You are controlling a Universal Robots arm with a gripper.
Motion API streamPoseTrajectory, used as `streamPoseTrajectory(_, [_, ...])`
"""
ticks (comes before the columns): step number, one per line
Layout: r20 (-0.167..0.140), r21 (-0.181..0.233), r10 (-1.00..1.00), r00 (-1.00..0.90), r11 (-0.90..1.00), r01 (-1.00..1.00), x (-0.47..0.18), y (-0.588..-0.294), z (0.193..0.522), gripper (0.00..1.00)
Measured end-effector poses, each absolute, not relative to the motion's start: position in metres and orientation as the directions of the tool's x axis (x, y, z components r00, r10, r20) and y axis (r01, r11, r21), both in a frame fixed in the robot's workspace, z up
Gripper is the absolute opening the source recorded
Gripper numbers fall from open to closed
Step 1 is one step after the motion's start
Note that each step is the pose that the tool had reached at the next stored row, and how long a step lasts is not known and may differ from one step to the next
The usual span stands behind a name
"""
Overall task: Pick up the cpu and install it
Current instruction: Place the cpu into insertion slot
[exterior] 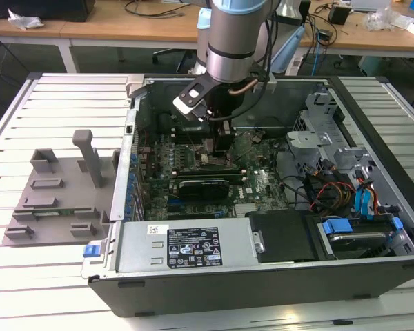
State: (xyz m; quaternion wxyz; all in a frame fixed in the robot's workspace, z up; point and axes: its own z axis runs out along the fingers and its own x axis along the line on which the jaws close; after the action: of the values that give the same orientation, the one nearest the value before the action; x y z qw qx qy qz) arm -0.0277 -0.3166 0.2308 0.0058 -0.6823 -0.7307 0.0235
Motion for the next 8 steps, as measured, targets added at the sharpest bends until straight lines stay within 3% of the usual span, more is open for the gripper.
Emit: streamPoseTrajectory(8, [-0.024, -0.042, 0.997, -0.069, 0.068, 0.997, -0.0289, -0.3132, 0.2253, 0.55])
